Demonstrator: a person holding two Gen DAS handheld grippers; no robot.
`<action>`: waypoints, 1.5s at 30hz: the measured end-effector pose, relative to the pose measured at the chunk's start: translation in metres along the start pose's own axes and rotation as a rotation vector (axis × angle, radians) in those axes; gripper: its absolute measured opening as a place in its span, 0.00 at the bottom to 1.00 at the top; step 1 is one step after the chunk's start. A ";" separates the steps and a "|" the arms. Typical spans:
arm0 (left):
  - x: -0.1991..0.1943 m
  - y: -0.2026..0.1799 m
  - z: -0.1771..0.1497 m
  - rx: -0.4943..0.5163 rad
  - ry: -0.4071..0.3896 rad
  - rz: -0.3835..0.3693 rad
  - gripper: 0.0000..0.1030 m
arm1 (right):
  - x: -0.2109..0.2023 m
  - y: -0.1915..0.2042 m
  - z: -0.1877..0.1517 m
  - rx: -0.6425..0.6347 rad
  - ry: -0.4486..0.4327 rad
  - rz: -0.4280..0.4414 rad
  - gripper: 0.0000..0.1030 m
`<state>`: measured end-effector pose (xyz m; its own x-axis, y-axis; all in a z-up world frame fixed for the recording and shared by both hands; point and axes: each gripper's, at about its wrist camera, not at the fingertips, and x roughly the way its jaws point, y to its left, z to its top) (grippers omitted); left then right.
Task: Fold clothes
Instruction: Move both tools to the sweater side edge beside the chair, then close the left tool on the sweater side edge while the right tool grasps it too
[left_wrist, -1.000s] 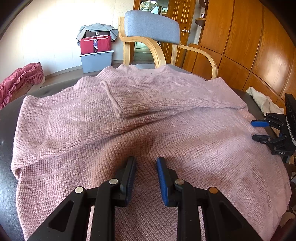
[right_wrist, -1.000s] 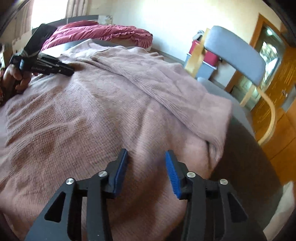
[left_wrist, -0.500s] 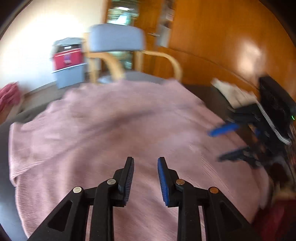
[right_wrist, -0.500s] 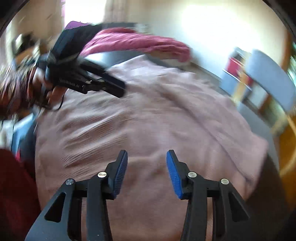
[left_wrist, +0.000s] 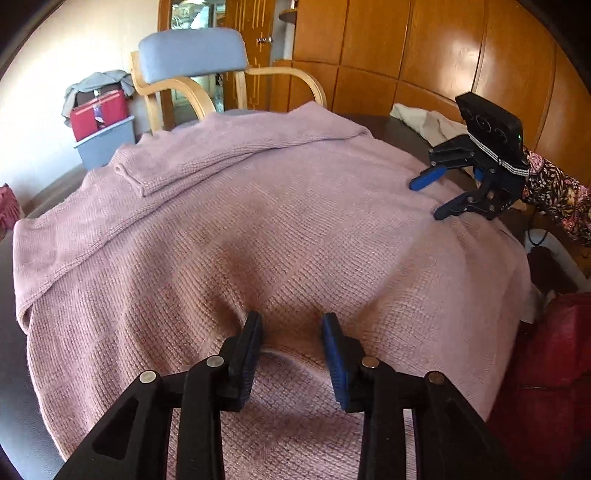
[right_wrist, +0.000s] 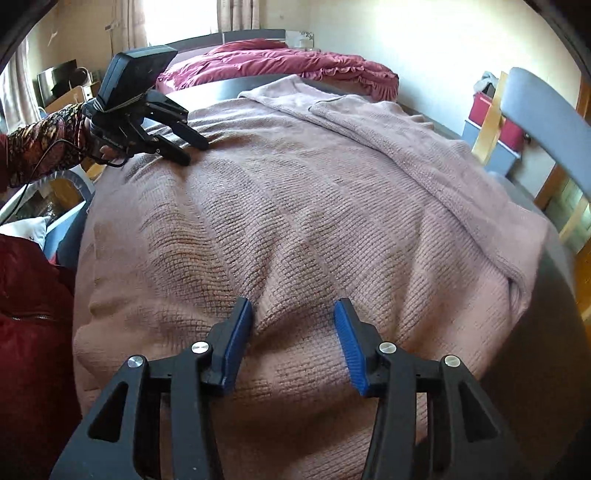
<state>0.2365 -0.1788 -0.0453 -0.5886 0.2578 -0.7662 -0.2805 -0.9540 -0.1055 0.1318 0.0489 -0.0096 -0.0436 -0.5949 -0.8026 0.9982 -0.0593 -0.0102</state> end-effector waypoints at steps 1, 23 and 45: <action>-0.001 0.002 0.006 -0.009 0.000 -0.009 0.33 | -0.001 -0.003 0.007 0.004 -0.009 0.006 0.49; 0.071 0.204 0.157 -0.595 -0.196 0.204 0.33 | 0.100 -0.222 0.184 0.518 -0.078 -0.105 0.50; 0.163 0.283 0.218 -0.554 -0.040 0.069 0.35 | 0.218 -0.356 0.206 0.821 -0.063 0.236 0.31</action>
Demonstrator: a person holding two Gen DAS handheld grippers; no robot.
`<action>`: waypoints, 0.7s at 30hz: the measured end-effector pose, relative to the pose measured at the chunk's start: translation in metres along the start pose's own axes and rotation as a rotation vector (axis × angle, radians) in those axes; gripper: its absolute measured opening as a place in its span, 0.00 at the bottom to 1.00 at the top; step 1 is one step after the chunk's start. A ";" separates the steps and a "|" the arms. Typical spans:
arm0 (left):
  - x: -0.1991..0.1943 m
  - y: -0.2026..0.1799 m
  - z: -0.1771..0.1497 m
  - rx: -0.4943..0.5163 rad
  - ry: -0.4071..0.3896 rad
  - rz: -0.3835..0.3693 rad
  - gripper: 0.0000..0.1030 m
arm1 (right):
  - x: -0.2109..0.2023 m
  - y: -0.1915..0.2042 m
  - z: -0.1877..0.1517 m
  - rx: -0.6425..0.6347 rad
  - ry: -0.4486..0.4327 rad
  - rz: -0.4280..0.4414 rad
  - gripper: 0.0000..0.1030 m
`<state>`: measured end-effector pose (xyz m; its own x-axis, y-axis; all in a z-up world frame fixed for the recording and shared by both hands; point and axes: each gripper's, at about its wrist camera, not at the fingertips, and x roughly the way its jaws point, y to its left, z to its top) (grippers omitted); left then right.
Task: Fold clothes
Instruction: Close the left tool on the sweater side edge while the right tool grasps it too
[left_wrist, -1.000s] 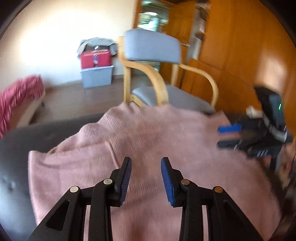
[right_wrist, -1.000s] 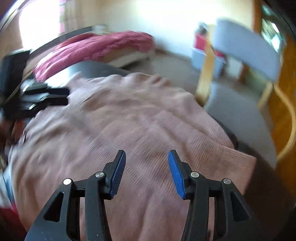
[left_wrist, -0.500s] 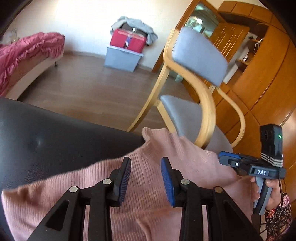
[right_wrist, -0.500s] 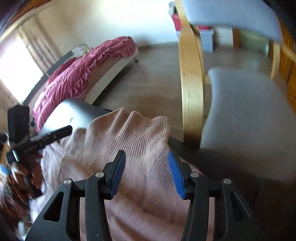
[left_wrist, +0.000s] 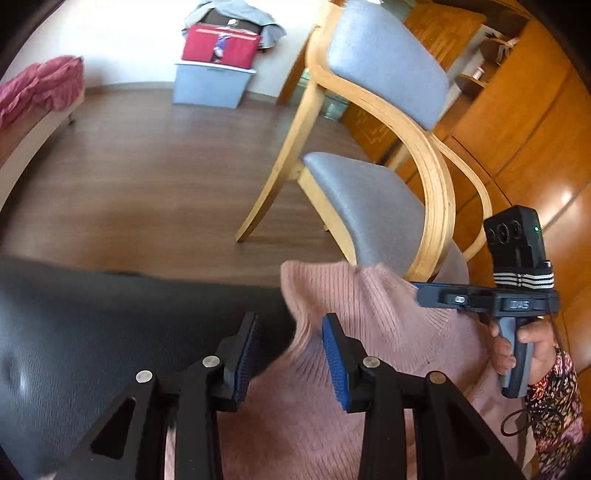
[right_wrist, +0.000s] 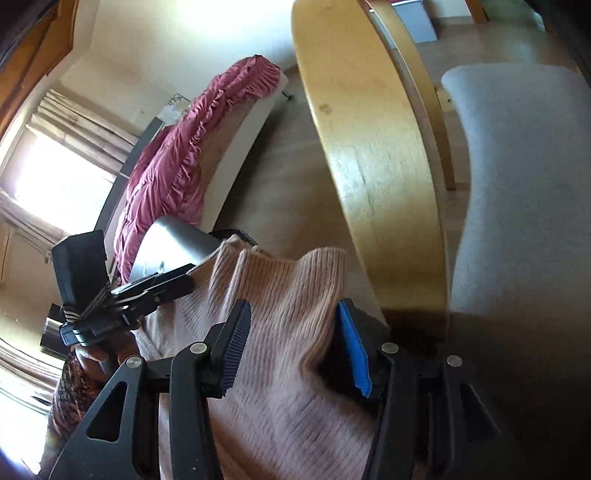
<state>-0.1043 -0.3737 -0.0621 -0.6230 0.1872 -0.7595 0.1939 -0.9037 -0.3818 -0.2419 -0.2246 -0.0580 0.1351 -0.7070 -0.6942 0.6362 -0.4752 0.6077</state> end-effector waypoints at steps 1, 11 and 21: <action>0.002 -0.001 0.001 0.003 -0.005 -0.003 0.38 | 0.004 0.000 -0.002 -0.015 -0.010 -0.019 0.21; 0.003 -0.004 0.004 -0.006 -0.071 -0.034 0.09 | -0.014 -0.004 -0.016 -0.010 -0.133 0.139 0.06; -0.041 -0.012 -0.003 -0.026 -0.217 -0.129 0.03 | -0.042 0.003 -0.018 -0.050 -0.192 0.146 0.06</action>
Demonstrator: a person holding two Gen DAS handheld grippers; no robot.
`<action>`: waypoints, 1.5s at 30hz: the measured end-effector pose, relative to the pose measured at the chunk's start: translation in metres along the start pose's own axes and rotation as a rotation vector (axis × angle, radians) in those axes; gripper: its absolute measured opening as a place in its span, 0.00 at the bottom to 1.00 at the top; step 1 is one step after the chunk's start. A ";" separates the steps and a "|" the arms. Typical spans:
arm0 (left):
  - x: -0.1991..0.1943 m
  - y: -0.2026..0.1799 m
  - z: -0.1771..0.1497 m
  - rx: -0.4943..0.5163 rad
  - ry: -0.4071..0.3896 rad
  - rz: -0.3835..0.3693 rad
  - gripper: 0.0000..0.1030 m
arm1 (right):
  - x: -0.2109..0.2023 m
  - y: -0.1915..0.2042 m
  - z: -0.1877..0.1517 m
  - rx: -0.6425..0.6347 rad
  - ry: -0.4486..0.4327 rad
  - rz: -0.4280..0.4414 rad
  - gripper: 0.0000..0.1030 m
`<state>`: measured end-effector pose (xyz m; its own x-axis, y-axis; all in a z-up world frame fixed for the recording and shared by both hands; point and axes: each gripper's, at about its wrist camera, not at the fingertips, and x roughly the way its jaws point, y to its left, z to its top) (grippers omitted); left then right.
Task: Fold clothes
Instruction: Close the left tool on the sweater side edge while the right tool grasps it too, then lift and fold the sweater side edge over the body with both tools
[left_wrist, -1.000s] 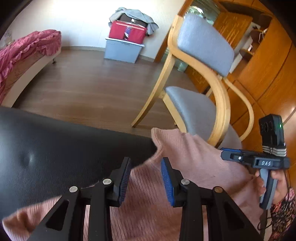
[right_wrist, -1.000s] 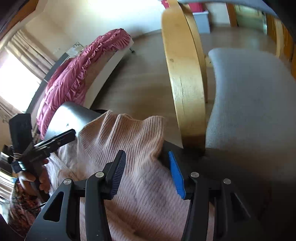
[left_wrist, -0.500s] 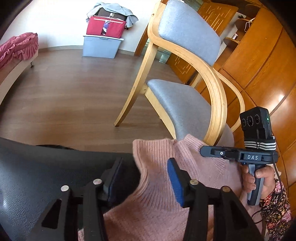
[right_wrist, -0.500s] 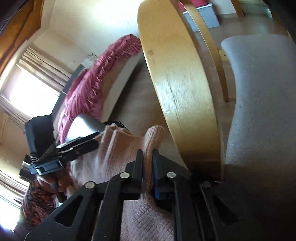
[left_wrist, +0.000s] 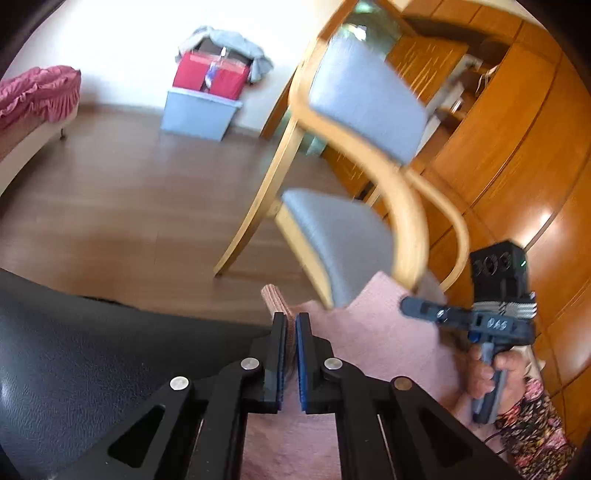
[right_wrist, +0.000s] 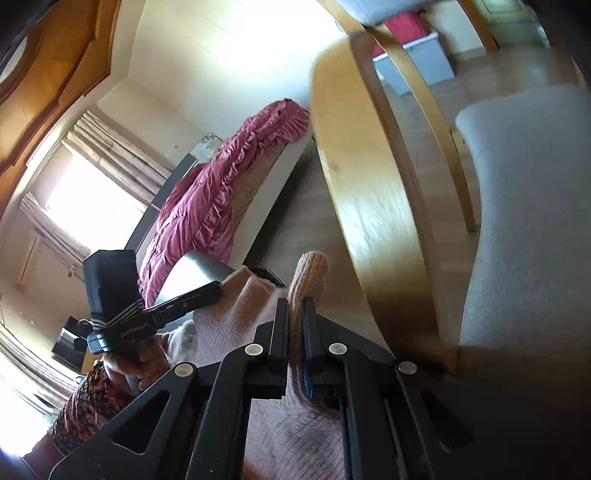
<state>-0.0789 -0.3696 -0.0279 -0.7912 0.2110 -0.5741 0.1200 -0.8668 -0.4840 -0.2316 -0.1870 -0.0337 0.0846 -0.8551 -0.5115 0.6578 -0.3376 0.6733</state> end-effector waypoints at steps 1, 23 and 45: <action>-0.004 -0.001 0.000 -0.002 -0.015 -0.009 0.03 | -0.008 0.005 0.000 -0.014 -0.005 0.003 0.06; -0.155 -0.013 -0.175 -0.100 -0.018 -0.218 0.03 | -0.093 0.080 -0.190 -0.188 0.093 -0.004 0.10; -0.108 -0.031 -0.190 -0.395 -0.065 -0.221 0.44 | -0.067 0.071 -0.202 0.125 -0.052 0.120 0.19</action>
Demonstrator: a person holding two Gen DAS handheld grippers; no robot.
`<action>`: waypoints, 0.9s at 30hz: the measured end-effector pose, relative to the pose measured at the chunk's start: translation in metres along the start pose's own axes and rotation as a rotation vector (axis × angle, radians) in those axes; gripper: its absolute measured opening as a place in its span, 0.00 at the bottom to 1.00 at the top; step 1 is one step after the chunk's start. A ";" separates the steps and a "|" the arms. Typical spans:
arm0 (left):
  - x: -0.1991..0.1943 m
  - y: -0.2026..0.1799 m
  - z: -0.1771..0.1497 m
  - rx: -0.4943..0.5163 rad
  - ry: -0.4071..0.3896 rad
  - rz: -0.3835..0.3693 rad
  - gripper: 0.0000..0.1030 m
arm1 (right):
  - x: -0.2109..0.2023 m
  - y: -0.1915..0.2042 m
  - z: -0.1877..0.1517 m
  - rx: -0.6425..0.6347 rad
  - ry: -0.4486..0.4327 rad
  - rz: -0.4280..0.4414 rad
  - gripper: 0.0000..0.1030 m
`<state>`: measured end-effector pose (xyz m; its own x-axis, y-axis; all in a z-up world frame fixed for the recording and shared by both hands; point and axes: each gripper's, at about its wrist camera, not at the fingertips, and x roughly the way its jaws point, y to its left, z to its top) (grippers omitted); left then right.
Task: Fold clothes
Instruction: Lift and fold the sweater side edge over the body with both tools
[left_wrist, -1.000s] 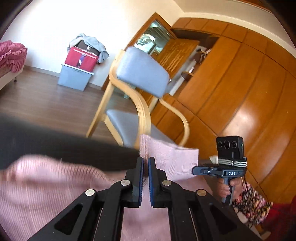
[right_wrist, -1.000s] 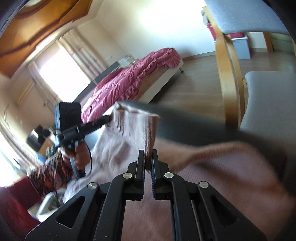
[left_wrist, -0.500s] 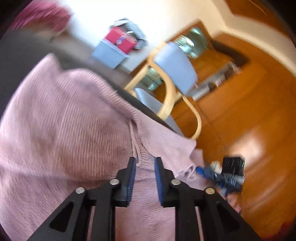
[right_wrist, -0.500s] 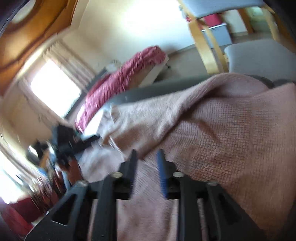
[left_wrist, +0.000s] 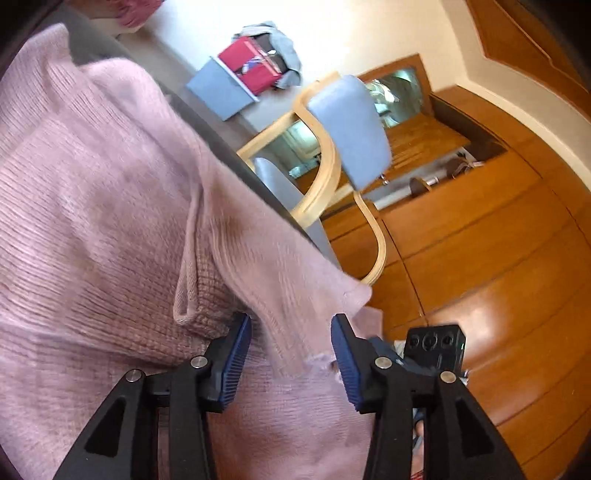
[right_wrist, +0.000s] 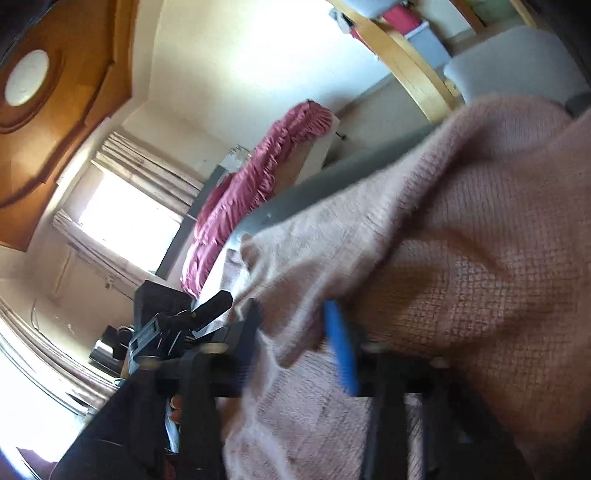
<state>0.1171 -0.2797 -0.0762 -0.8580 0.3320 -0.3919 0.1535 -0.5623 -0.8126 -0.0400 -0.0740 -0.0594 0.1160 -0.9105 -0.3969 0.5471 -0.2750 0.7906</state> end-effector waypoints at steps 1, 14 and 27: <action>0.000 0.000 0.000 0.002 -0.003 -0.005 0.44 | 0.003 -0.003 0.000 0.007 0.006 -0.007 0.18; 0.001 0.006 0.002 -0.011 0.007 -0.058 0.22 | 0.009 -0.007 -0.006 0.072 0.100 0.044 0.18; -0.021 0.005 0.008 -0.024 -0.094 -0.245 0.04 | -0.007 0.000 -0.006 0.005 0.071 -0.006 0.05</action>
<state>0.1316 -0.2954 -0.0688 -0.9124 0.3840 -0.1415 -0.0537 -0.4550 -0.8888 -0.0353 -0.0662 -0.0596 0.1717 -0.8846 -0.4336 0.5437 -0.2820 0.7905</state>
